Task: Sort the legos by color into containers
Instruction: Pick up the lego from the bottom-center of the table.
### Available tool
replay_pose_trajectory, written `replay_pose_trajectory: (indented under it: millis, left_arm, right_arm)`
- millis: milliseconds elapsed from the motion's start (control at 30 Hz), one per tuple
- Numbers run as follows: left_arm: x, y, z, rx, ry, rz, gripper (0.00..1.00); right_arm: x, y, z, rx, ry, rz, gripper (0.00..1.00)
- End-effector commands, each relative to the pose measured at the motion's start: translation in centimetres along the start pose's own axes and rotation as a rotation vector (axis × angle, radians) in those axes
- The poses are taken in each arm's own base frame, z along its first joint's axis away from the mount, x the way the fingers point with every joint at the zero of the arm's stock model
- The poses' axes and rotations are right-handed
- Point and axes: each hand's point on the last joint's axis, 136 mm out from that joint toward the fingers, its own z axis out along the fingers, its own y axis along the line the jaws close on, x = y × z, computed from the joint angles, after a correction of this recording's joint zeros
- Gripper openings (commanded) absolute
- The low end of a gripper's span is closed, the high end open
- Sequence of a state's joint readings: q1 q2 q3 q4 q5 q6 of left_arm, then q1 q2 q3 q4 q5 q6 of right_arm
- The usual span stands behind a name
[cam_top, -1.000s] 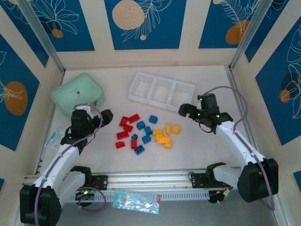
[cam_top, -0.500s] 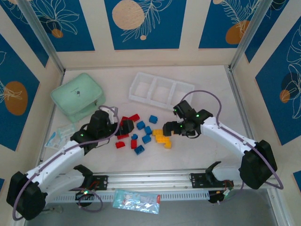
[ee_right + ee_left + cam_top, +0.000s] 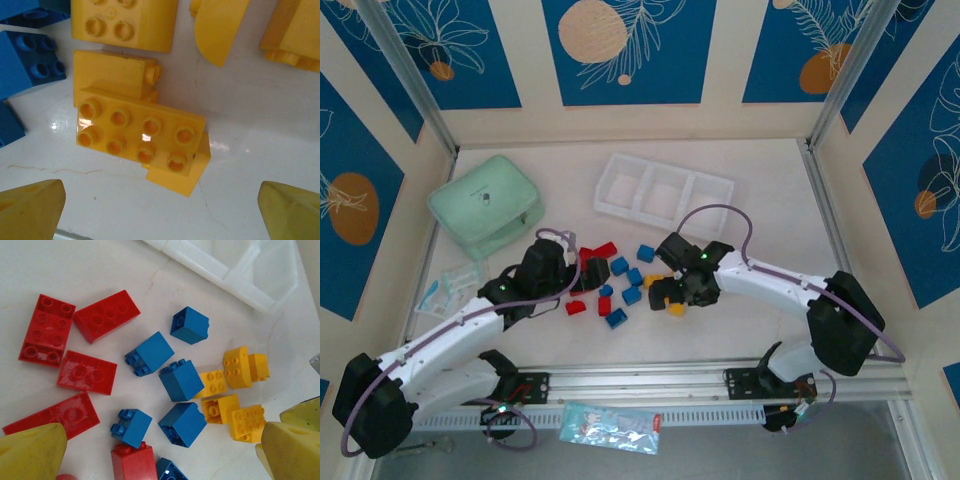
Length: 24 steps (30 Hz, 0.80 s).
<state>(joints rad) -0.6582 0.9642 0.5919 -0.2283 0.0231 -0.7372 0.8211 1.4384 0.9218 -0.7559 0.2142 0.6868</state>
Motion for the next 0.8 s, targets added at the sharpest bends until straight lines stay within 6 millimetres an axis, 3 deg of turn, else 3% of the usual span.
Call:
replay_pose_trajectory:
  millis: [0,567,767]
  left_arm:
    - [0.3,0.8,-0.4,-0.042,-0.003,-0.013,0.99]
    - [0.5,1.9,-0.7,-0.101,0.001,-0.007,0.99]
    - [0.7,2.1,-0.5,-0.110,0.010,-0.008,0.99]
  right_arm:
    - [-1.4,0.4,-0.3,0.021,-0.047,0.025,0.99]
    - [-2.5,1.2,1.9,0.049,-0.041,0.009,1.00]
    - [-2.5,1.5,2.3,0.046,-0.037,-0.009,0.90]
